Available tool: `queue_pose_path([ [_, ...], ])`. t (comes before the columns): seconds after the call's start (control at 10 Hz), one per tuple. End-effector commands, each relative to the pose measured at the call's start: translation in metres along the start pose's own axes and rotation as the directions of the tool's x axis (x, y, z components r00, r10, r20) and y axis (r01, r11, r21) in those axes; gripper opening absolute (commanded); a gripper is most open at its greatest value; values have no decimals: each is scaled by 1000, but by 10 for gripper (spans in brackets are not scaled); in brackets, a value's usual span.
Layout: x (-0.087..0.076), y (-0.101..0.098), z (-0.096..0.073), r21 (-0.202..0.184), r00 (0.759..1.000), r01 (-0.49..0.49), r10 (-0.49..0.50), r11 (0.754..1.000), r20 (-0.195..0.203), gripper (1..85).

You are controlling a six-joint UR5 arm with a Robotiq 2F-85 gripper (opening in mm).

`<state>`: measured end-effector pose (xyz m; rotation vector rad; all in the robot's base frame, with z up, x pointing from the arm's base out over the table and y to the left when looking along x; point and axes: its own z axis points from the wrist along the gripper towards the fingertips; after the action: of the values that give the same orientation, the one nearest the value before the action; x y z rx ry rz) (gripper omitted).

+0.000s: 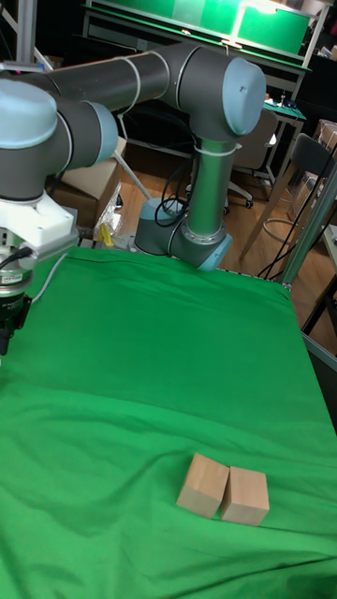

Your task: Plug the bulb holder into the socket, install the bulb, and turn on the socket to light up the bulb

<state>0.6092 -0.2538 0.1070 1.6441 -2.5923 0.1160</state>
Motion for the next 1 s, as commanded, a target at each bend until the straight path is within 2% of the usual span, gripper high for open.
queue_pose_path([
  [0.0, -4, -1, 3, -17, 999, 34, -34, 999, 11, 553],
  [0.3, -6, 2, 14, -35, 1000, 12, -11, 999, 13, 483],
  [0.4, -4, 3, 13, -26, 1000, -14, 14, 1000, -4, 340],
  [0.5, 2, 0, 7, 8, 998, -44, 44, 999, -49, 257],
  [0.6, 0, -5, 4, 39, 995, -78, 80, 996, -53, 43],
  [0.7, -3, -6, 5, 37, 995, -87, 88, 996, -36, 20],
  [0.9, -3, -6, 4, 39, 987, -159, 160, 987, -27, 10],
])
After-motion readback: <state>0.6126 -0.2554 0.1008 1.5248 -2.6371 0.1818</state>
